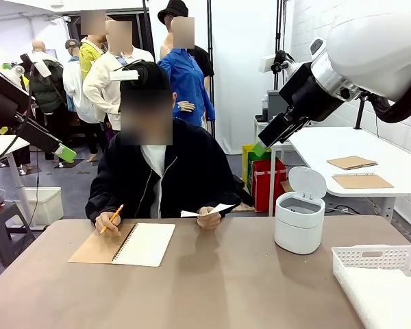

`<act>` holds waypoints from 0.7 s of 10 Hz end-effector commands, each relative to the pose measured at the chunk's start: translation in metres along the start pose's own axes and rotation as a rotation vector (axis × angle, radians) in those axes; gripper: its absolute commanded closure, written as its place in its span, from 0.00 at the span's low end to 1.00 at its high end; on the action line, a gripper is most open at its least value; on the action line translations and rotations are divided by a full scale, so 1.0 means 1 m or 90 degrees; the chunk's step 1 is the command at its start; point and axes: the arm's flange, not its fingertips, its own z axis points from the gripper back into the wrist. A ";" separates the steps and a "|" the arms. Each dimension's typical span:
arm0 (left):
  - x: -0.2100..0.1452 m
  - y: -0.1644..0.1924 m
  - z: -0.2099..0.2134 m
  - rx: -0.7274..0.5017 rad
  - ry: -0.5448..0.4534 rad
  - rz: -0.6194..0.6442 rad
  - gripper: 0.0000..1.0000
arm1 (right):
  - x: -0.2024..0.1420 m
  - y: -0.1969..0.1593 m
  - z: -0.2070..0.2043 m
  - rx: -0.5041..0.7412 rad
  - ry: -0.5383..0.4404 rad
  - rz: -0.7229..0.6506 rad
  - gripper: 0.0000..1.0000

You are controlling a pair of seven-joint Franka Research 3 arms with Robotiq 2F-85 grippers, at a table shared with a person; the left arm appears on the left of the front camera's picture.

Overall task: Sort the paper based on its condition.
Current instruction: If a person hands you a paper, place it in the Organizing basket , and if it's crumpled, put it in the Trash can.

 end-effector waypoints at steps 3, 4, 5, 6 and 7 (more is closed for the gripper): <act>0.000 0.000 0.000 -0.005 0.000 0.008 0.00 | 0.000 0.000 0.000 0.000 0.000 0.000 0.00; 0.000 0.000 0.000 -0.005 0.000 0.008 0.00 | 0.000 0.000 0.000 0.000 0.000 0.000 0.00; 0.000 0.000 0.000 -0.005 0.000 0.008 0.00 | 0.005 -0.012 -0.010 0.038 0.021 -0.066 0.00; 0.000 0.000 0.000 -0.005 0.000 0.008 0.00 | 0.010 -0.028 -0.022 0.071 0.040 -0.129 0.00; 0.000 0.000 0.000 -0.005 0.000 0.008 0.00 | 0.019 -0.044 -0.036 0.109 0.062 -0.176 0.00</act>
